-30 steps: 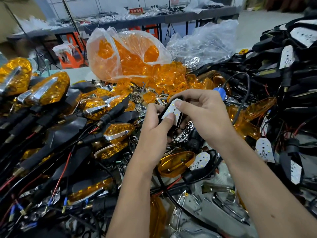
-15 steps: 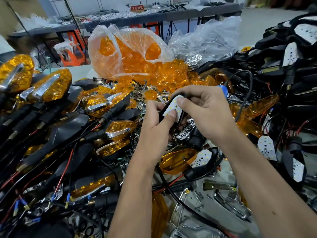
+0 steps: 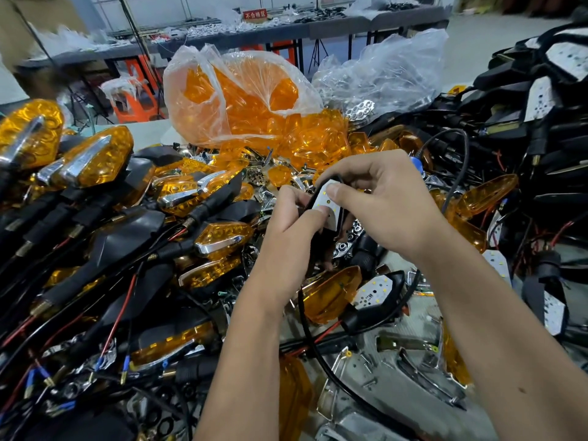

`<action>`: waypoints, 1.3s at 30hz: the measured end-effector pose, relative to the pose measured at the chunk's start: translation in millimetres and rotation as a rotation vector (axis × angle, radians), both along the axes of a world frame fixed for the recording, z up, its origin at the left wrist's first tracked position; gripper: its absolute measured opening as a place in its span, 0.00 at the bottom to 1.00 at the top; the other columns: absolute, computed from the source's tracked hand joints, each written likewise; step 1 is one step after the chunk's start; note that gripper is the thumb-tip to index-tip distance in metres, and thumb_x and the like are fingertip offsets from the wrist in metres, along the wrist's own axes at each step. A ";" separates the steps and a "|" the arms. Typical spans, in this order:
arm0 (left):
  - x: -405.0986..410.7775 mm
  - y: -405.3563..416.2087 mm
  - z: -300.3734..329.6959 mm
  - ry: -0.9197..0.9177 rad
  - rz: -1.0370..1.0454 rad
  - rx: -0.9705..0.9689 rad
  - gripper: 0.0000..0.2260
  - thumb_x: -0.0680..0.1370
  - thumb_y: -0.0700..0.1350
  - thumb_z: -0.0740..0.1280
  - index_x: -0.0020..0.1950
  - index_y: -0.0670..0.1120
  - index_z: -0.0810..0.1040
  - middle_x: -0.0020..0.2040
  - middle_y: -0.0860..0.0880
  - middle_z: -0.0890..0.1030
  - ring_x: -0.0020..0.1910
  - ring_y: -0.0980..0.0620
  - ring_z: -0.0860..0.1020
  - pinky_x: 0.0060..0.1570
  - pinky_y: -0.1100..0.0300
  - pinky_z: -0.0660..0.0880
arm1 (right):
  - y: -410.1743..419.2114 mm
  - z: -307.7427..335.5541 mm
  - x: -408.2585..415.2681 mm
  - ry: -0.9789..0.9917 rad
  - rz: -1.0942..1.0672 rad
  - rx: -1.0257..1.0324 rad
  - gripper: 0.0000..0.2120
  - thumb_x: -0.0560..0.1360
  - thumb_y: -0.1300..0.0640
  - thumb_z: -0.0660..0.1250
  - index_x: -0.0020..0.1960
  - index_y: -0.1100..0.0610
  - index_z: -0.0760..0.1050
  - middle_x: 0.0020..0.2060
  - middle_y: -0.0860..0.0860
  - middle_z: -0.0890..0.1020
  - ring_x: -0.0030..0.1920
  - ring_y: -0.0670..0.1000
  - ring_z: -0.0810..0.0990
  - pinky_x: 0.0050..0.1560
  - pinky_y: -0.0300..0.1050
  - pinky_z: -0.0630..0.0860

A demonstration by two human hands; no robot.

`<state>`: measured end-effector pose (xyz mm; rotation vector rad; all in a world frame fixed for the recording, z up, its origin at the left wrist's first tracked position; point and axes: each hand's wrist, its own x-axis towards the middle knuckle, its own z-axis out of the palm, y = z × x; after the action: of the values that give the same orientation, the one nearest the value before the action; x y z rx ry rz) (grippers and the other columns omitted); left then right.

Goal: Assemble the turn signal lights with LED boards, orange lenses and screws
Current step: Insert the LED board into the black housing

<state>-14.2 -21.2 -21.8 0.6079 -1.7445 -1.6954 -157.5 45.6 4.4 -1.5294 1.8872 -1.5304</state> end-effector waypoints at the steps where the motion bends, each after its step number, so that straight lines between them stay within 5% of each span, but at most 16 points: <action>1: -0.2 -0.3 1.2 0.016 -0.019 0.018 0.05 0.84 0.39 0.60 0.56 0.41 0.65 0.42 0.40 0.80 0.32 0.44 0.76 0.29 0.55 0.75 | 0.7 2.0 -0.6 0.000 0.036 0.027 0.07 0.80 0.66 0.70 0.49 0.58 0.86 0.38 0.54 0.86 0.36 0.57 0.84 0.39 0.56 0.84; 6: 0.0 -1.9 1.7 0.036 -0.094 0.036 0.12 0.81 0.36 0.58 0.64 0.45 0.62 0.39 0.45 0.82 0.31 0.46 0.78 0.30 0.54 0.77 | -0.2 0.9 0.3 -0.015 0.162 0.116 0.07 0.79 0.68 0.70 0.48 0.59 0.86 0.27 0.41 0.80 0.25 0.42 0.74 0.29 0.36 0.72; 10: -0.9 -3.7 -0.1 -0.047 -0.082 -0.116 0.14 0.84 0.34 0.54 0.67 0.47 0.63 0.44 0.50 0.81 0.37 0.56 0.79 0.34 0.63 0.77 | -0.9 0.4 0.5 -0.112 0.158 0.158 0.08 0.78 0.69 0.70 0.47 0.59 0.86 0.25 0.40 0.79 0.25 0.47 0.74 0.32 0.41 0.75; 14: -2.9 -2.9 -2.6 -0.035 -0.081 -0.085 0.15 0.85 0.36 0.53 0.68 0.50 0.65 0.39 0.45 0.78 0.35 0.47 0.75 0.29 0.58 0.71 | -2.0 -0.4 2.7 -0.243 0.088 0.102 0.11 0.74 0.72 0.74 0.45 0.57 0.87 0.31 0.51 0.78 0.30 0.49 0.75 0.32 0.39 0.74; 18: -3.8 -2.1 -4.2 -0.050 -0.082 -0.103 0.15 0.86 0.38 0.53 0.67 0.54 0.69 0.38 0.53 0.81 0.35 0.53 0.77 0.31 0.60 0.73 | -2.6 -0.7 0.6 -0.364 0.054 0.110 0.09 0.72 0.72 0.76 0.44 0.59 0.85 0.33 0.52 0.77 0.28 0.47 0.74 0.29 0.38 0.71; 25: -7.8 -0.8 -6.0 -0.053 -0.091 -0.062 0.20 0.80 0.45 0.54 0.71 0.54 0.72 0.40 0.48 0.81 0.34 0.49 0.76 0.31 0.54 0.72 | -3.0 2.8 -2.4 -0.376 0.076 0.100 0.12 0.71 0.75 0.74 0.45 0.59 0.83 0.34 0.56 0.78 0.29 0.52 0.73 0.26 0.38 0.71; 31: -4.6 -8.3 -7.5 -0.031 -0.007 -0.042 0.21 0.84 0.41 0.54 0.74 0.55 0.72 0.40 0.47 0.81 0.36 0.47 0.78 0.31 0.55 0.75 | 1.9 4.0 -4.7 -0.391 0.127 0.116 0.04 0.77 0.64 0.74 0.51 0.58 0.83 0.38 0.59 0.81 0.35 0.51 0.80 0.35 0.40 0.76; 34: -1.5 -14.0 -7.5 0.017 0.056 -0.028 0.16 0.84 0.37 0.53 0.64 0.44 0.77 0.38 0.46 0.79 0.32 0.48 0.77 0.28 0.58 0.72 | 2.3 1.2 -15.5 0.115 -0.157 0.167 0.03 0.80 0.56 0.72 0.46 0.51 0.82 0.39 0.51 0.83 0.41 0.48 0.81 0.42 0.45 0.79; 36: -0.4 -15.9 -7.9 0.029 0.076 -0.023 0.12 0.84 0.36 0.52 0.56 0.39 0.75 0.38 0.46 0.78 0.31 0.48 0.76 0.27 0.58 0.71 | 4.5 1.4 -17.3 0.458 -0.231 0.391 0.05 0.80 0.48 0.72 0.48 0.48 0.82 0.45 0.46 0.83 0.53 0.51 0.80 0.54 0.51 0.78; 39: 1.3 -17.2 -9.2 0.052 0.093 0.029 0.11 0.83 0.38 0.53 0.50 0.42 0.74 0.38 0.46 0.78 0.31 0.47 0.75 0.27 0.57 0.70 | 4.7 -1.4 -11.1 0.640 -0.205 0.803 0.21 0.75 0.32 0.69 0.53 0.49 0.83 0.56 0.49 0.75 0.69 0.58 0.65 0.67 0.62 0.68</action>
<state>-12.8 -38.3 -31.0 0.6428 -1.6333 -1.6597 -168.6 50.3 3.0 -1.5154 2.5879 -0.1795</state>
